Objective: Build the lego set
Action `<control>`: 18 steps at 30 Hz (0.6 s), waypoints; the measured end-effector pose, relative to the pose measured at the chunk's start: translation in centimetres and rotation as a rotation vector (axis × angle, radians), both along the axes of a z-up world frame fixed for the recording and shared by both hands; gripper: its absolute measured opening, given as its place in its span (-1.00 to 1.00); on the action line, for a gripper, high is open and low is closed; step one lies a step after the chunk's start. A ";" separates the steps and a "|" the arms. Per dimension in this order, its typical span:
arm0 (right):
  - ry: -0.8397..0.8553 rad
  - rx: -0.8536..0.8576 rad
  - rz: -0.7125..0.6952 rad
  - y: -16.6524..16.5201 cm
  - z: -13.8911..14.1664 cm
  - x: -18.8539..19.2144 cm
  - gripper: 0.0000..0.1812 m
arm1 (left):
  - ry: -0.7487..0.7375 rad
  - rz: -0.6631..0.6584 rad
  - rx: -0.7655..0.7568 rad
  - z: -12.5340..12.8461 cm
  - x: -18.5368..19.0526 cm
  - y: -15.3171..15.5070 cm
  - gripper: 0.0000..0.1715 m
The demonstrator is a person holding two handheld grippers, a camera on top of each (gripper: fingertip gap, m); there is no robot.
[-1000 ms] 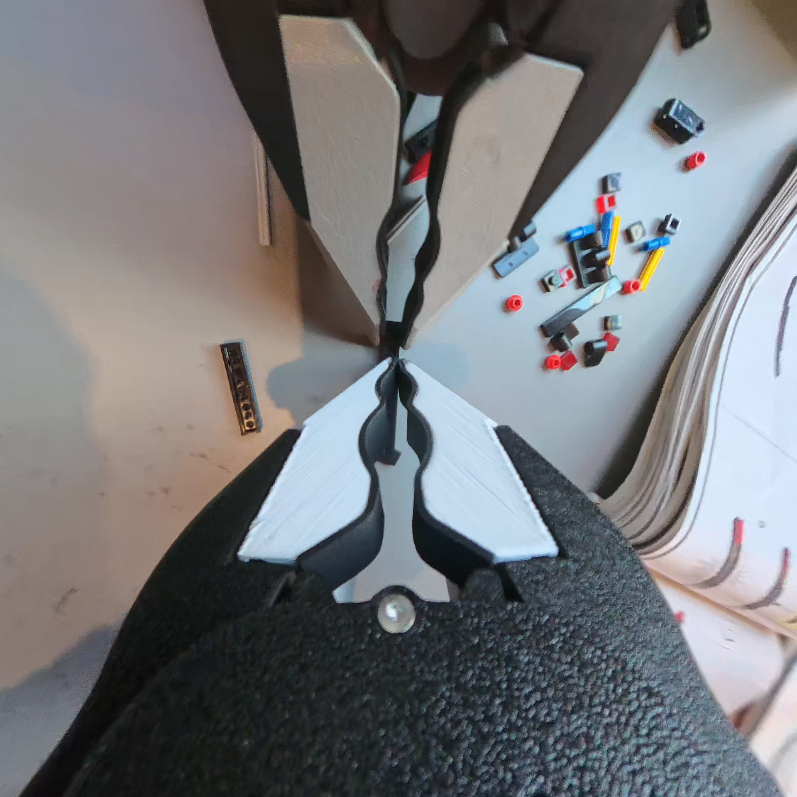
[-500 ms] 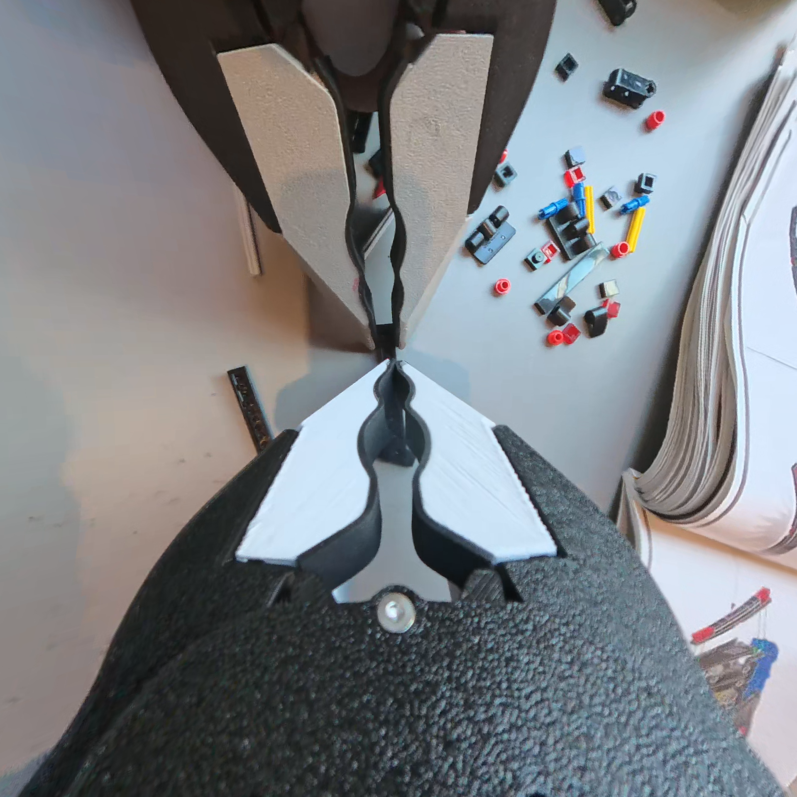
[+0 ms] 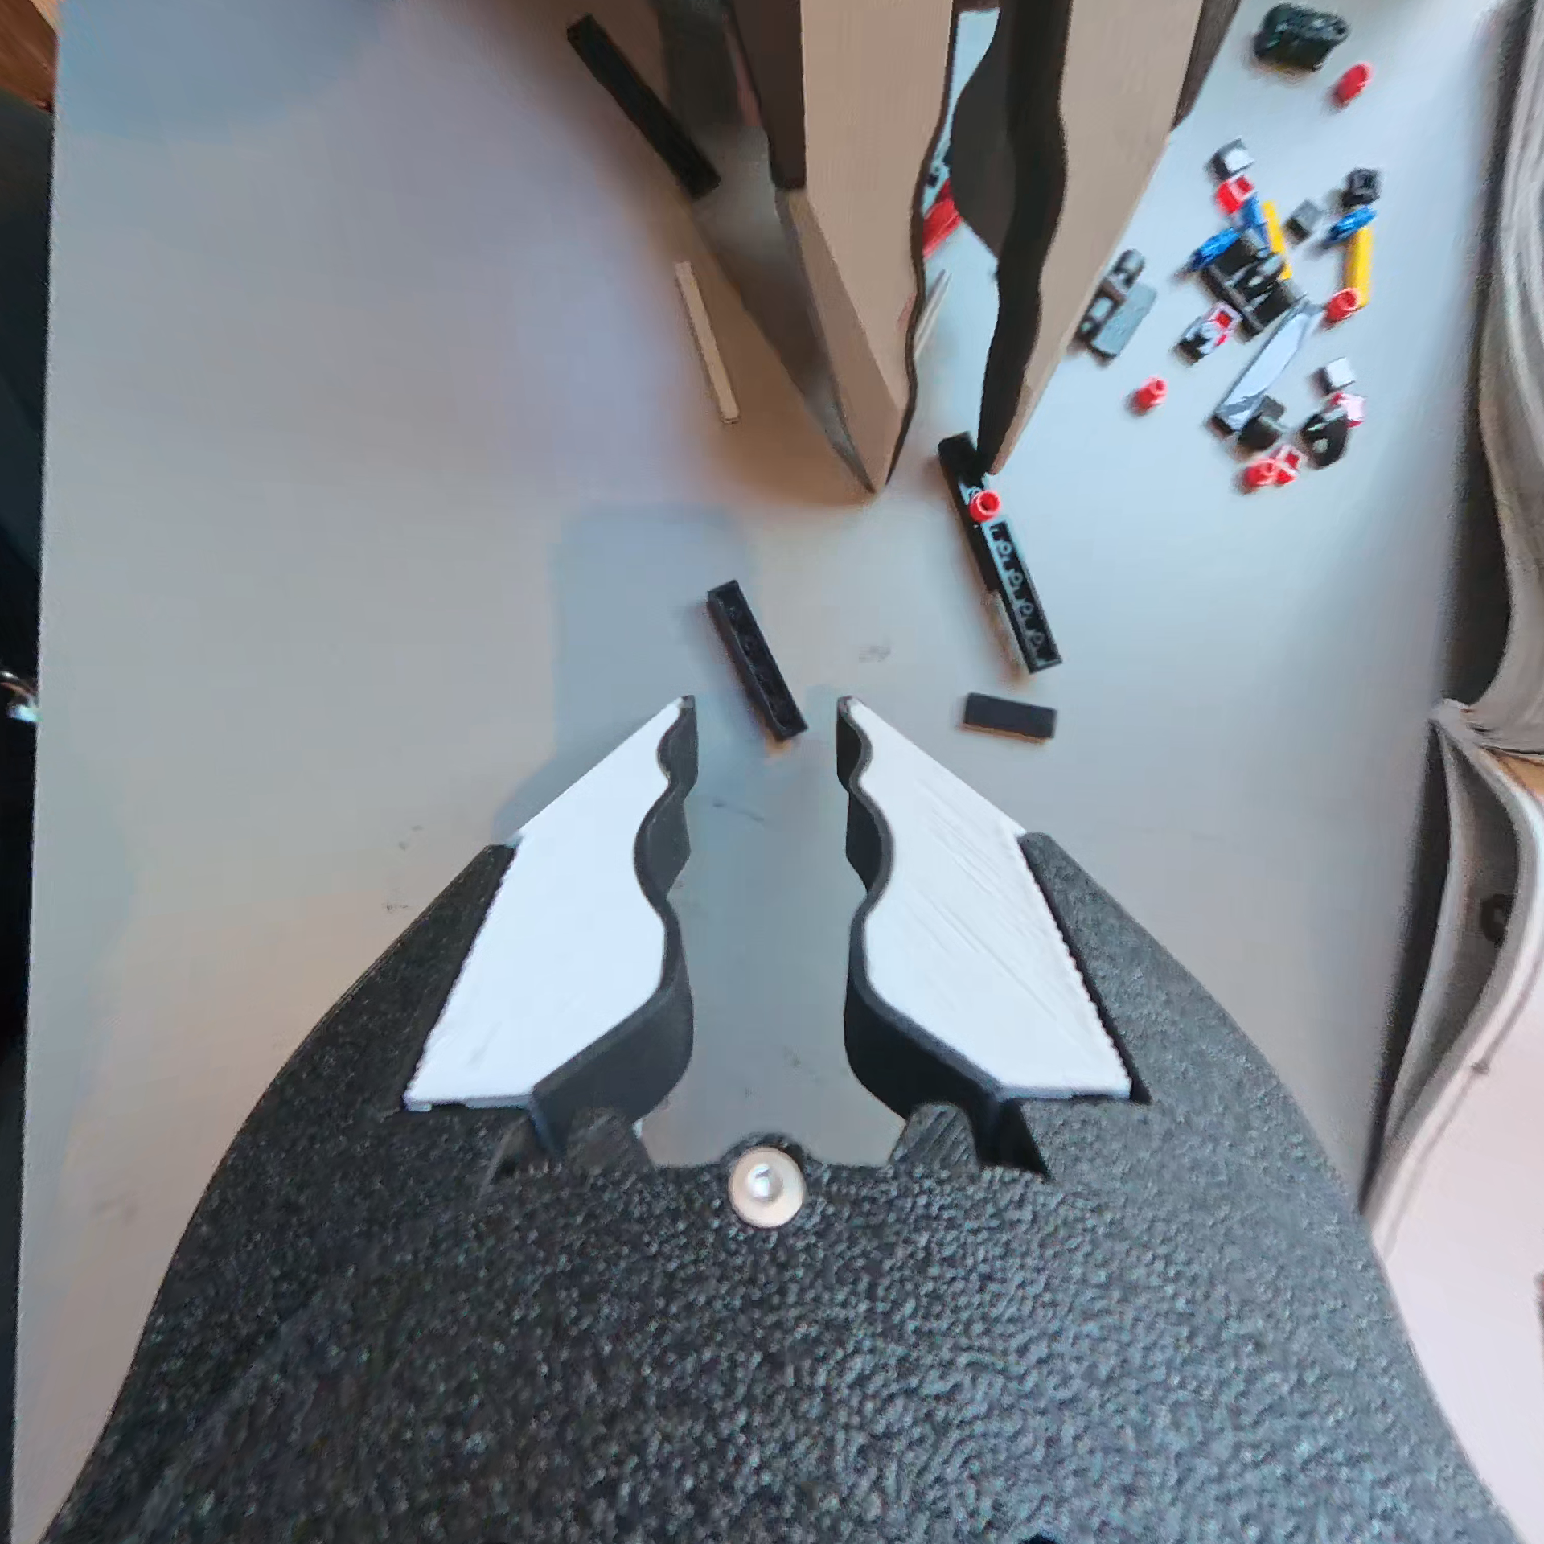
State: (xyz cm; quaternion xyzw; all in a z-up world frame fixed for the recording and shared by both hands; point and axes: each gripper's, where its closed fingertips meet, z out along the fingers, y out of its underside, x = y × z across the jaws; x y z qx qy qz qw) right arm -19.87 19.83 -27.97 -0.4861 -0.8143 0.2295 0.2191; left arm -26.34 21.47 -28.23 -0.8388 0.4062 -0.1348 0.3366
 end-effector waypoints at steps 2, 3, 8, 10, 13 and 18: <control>-0.001 -0.027 0.005 -0.2 -0.2 -0.3 -0.69 | -0.016 -0.009 -0.024 0.0 0.0 -0.3 -0.74; 0.003 -0.021 -0.003 0.0 -0.2 -0.6 -0.69 | -0.025 -0.008 -0.033 -0.1 0.1 -0.4 -0.75; -0.009 -0.065 -0.008 -0.4 -0.4 -0.5 -0.91 | -0.058 -0.038 -0.087 0.0 1.1 -1.4 -0.69; 0.004 -0.078 -0.023 -0.5 -0.4 -0.2 -0.91 | -0.068 -0.056 -0.100 0.0 1.3 -1.8 -0.69; 0.040 -0.086 -0.058 -0.5 -0.2 0.0 -0.92 | -0.114 -0.108 -0.152 0.3 2.2 -2.9 -0.69; 0.271 -0.180 -0.213 1.3 3.5 -1.6 -0.92 | -0.203 -0.118 -0.121 2.1 2.5 -2.7 -0.71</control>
